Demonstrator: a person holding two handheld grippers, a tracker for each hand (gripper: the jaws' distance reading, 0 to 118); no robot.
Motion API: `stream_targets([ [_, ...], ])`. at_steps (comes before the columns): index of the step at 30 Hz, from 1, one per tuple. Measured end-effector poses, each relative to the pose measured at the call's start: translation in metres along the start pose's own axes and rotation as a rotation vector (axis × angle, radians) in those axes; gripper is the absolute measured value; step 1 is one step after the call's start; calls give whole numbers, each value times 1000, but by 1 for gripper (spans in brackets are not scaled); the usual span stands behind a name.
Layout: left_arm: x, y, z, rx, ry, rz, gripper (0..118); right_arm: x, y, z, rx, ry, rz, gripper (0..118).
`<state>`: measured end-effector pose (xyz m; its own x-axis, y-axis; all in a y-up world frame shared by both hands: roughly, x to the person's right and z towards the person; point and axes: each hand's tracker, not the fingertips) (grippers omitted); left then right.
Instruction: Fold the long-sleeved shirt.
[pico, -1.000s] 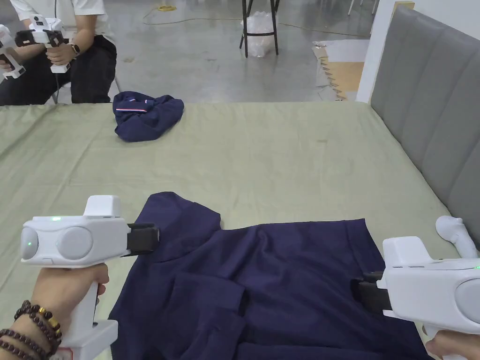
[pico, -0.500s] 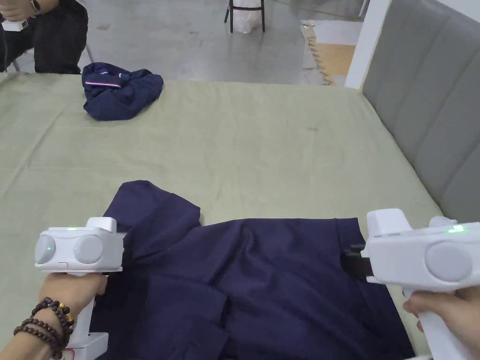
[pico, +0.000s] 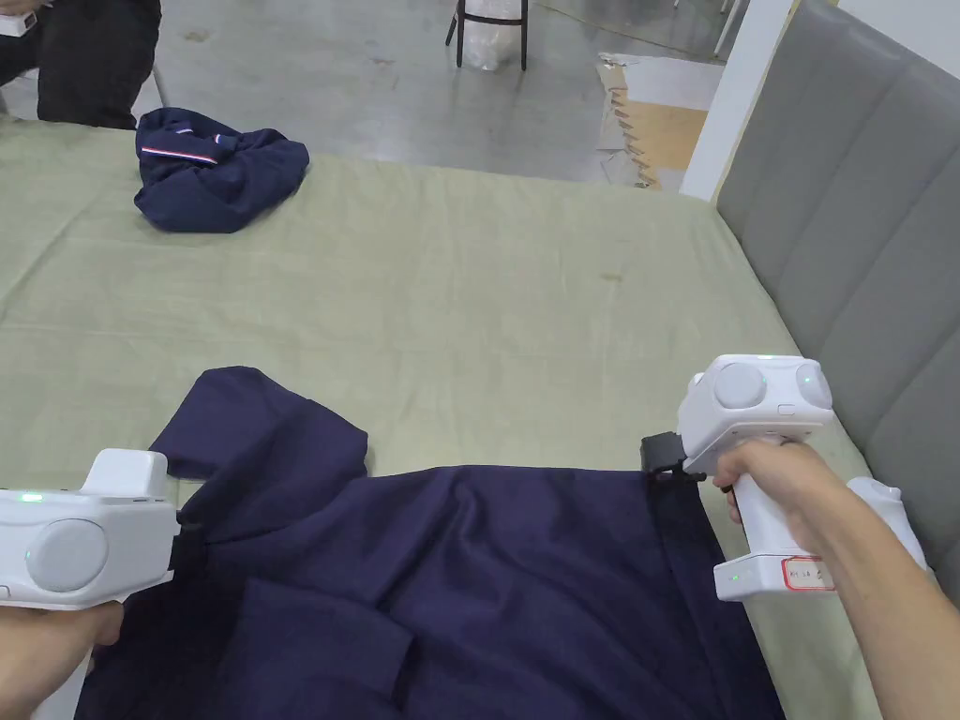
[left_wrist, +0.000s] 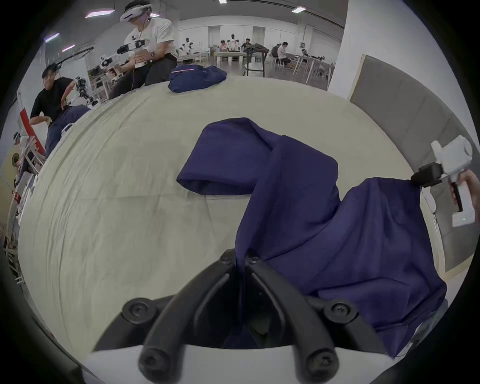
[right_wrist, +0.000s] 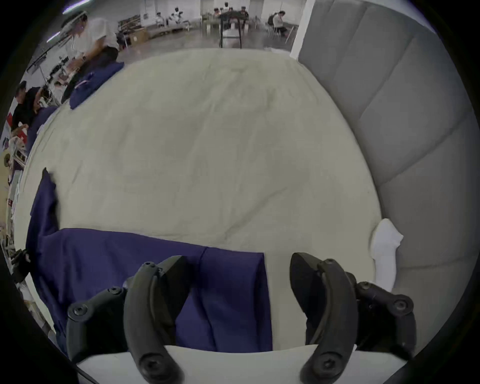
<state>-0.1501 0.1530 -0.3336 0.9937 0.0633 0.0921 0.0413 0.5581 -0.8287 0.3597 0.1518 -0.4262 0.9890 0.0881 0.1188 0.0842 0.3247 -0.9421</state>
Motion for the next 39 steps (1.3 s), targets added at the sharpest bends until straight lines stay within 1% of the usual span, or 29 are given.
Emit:
stream_targets([
  [2,1,0,-1,4,9,-7,8,0,2,-15,-39,37,-43,56],
  [4,0,2,-1,7,12,-7,8,-3,-2,-22,-56,64,-56,38],
  [5,-1,4,0,7,14,-6,8,-4,-4,-21,-52,60,-51,28],
  [6,0,5,1,9,15,-6,8,-3,-5,-15,-33,66,-61,10],
  [7,-1,8,4,18,16,-1,8,-1,-5,-8,-27,104,-102,9],
  [8,-2,12,10,26,13,1,8,-2,-9,3,-11,109,-117,9],
  [9,-3,18,18,47,13,0,8,0,-9,21,14,96,-98,9],
  [12,-2,40,55,172,22,-2,8,9,-8,82,112,120,-40,9],
  [15,-4,80,119,270,-50,29,8,21,-13,168,292,126,-15,9],
  [16,-2,92,140,301,-61,22,8,22,-19,206,337,137,-8,9],
  [19,6,137,198,421,-25,-74,8,34,-14,293,464,129,-6,9],
  [23,17,228,277,587,27,-102,8,47,29,403,640,117,-42,9],
  [25,22,284,318,664,43,-71,8,55,68,451,712,116,-53,9],
  [27,27,338,353,733,65,-36,8,58,100,500,807,81,-81,9],
  [28,30,360,371,772,68,-23,8,60,115,520,848,66,-110,9],
  [30,38,396,401,827,72,-20,7,61,140,557,900,45,-141,9],
  [31,43,411,415,863,91,-12,7,61,151,573,938,38,-142,9],
  [32,46,422,425,891,99,-24,7,61,161,584,961,17,-133,9],
  [33,50,433,435,918,116,-40,7,59,169,597,973,-33,-140,9],
  [36,56,453,453,942,92,-7,7,55,186,616,1008,-96,-148,9],
  [38,58,463,460,954,83,1,7,57,192,622,1041,-90,-166,9],
  [39,59,466,463,967,87,11,7,59,195,624,1069,-88,-196,9],
])
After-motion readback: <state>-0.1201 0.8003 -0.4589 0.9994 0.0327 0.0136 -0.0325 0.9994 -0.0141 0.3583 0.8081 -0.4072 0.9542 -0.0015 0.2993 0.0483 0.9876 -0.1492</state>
